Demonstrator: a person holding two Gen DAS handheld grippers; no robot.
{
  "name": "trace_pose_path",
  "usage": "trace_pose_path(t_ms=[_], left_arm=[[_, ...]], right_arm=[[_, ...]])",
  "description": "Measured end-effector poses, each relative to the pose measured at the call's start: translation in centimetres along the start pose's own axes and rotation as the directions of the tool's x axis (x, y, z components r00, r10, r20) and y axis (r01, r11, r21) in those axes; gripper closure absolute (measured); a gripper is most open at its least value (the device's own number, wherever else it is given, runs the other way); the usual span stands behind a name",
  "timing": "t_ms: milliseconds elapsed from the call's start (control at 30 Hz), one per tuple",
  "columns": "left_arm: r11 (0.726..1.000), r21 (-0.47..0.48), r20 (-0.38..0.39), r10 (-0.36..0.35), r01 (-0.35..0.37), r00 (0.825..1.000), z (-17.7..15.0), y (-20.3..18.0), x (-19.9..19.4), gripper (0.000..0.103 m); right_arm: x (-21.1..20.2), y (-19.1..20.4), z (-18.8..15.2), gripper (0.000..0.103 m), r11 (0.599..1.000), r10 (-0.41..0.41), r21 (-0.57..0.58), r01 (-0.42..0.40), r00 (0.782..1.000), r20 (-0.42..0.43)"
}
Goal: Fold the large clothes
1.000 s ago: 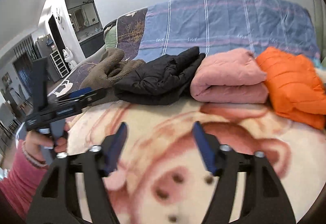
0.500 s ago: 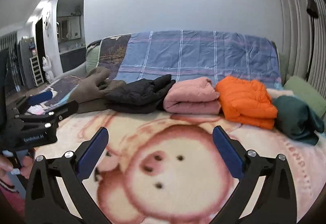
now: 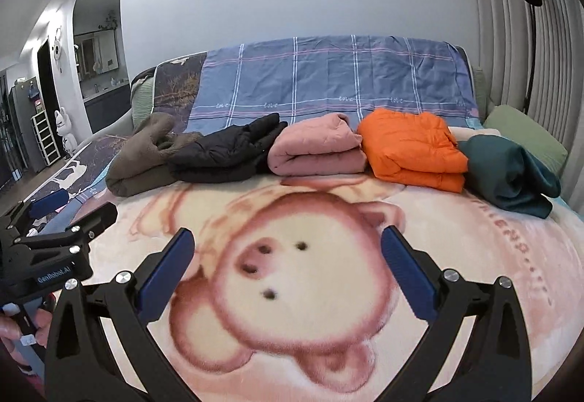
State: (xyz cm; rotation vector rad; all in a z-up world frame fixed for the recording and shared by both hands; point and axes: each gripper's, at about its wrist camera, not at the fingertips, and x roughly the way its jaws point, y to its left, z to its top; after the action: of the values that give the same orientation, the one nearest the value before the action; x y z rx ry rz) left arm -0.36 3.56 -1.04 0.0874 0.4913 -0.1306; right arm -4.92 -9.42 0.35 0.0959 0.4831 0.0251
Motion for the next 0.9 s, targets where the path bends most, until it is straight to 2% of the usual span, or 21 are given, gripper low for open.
trace_pose_path(t_ms=[900], left_arm=[[0.999,0.041,-0.022,-0.007,0.008,1.0,-0.7,-2.9,-0.6,0.002]], right_arm=[[-0.2,-2.1,-1.1,0.001,0.999,-0.019,0.05,0.02,0.999,-0.026]])
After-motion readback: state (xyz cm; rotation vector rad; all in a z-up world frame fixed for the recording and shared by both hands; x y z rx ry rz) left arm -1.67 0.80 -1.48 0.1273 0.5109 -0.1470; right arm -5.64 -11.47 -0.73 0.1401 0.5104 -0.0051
